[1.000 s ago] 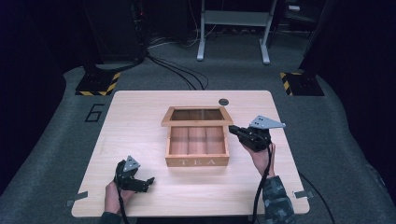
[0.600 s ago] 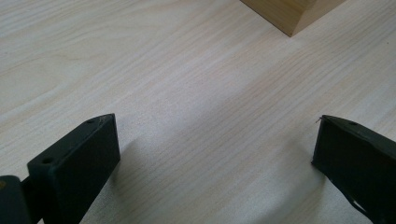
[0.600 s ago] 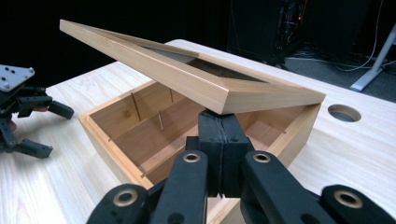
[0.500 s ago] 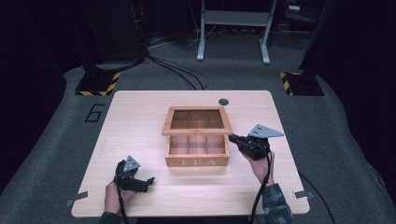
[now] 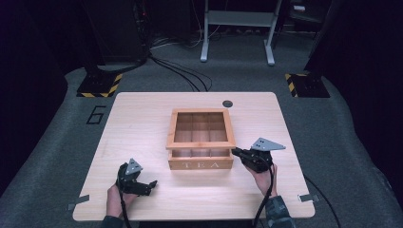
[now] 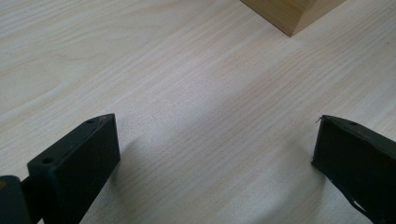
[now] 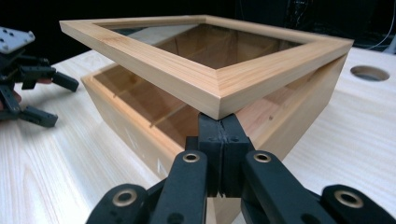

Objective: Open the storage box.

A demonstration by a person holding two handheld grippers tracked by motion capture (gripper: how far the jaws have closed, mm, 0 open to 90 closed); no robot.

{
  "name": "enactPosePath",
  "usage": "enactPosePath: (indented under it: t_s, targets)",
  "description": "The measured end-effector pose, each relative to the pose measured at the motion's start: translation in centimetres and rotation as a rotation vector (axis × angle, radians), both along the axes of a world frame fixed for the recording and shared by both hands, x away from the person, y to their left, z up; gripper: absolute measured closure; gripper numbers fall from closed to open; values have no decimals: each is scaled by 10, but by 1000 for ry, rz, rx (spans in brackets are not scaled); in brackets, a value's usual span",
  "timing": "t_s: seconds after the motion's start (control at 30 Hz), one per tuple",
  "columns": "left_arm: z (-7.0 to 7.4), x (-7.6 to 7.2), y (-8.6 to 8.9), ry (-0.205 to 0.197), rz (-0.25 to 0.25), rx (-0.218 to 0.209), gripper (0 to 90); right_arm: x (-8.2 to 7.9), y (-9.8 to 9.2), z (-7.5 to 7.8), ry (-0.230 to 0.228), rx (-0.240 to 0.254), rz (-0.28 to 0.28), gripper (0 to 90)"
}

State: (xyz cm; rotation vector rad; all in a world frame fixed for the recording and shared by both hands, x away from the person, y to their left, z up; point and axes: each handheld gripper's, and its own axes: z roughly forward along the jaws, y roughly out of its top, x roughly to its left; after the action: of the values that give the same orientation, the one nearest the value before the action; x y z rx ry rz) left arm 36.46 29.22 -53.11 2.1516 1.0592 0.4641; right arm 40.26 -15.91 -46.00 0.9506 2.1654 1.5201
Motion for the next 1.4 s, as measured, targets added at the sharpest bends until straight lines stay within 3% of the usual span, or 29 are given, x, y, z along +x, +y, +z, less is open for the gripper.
enactPosePath:
  t_s: [0.43,1.07,1.13,1.4]
  targets:
    - [0,0,0,3,-3,2,3,-2,1,-23,28,-7,6,892]
    - [0,0,0,-1,-6,1,4,-10,-5,-22,41,-29,-11,872]
    - [0,0,0,0,-7,1,3,-11,-4,-25,51,-58,-15,852]
    - [0,0,0,0,-7,2,3,-16,-8,-37,70,-61,-35,821]
